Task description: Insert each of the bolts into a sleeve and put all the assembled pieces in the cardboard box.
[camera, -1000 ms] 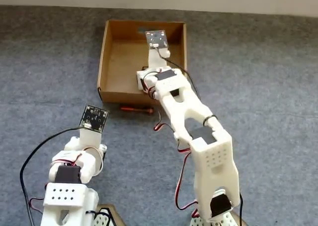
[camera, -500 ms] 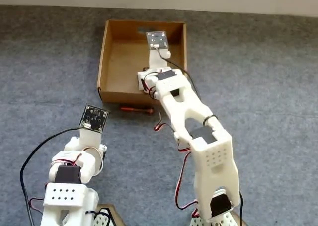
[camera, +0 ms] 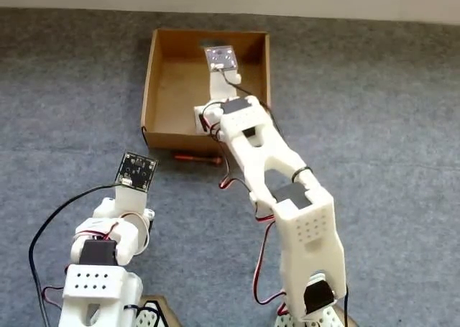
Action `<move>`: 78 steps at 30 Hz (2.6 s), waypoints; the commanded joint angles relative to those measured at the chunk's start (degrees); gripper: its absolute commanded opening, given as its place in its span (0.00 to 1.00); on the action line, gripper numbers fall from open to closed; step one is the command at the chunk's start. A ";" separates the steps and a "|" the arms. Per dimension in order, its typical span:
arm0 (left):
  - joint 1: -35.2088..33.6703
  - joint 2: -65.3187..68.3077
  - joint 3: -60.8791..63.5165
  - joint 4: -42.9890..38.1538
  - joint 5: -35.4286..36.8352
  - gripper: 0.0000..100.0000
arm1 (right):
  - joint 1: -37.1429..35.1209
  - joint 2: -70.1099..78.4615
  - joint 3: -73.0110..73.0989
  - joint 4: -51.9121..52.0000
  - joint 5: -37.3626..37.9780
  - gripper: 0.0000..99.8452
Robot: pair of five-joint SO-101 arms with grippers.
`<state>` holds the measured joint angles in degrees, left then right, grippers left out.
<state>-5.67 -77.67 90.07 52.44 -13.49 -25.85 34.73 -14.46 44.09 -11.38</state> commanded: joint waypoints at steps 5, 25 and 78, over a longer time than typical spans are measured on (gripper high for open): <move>-0.22 -0.75 -0.22 -0.62 0.18 0.03 | 2.15 -0.84 -16.75 12.00 0.53 0.10; -0.22 -0.75 -0.22 -0.97 0.18 0.03 | 5.93 -0.48 -60.97 51.38 0.62 0.07; -52.35 -0.40 -19.82 10.02 -20.22 0.04 | -23.52 -73.54 65.54 -10.07 -5.36 0.15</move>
<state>-54.90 -77.67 72.75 65.45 -33.27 -46.86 -40.18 51.91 37.05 -13.49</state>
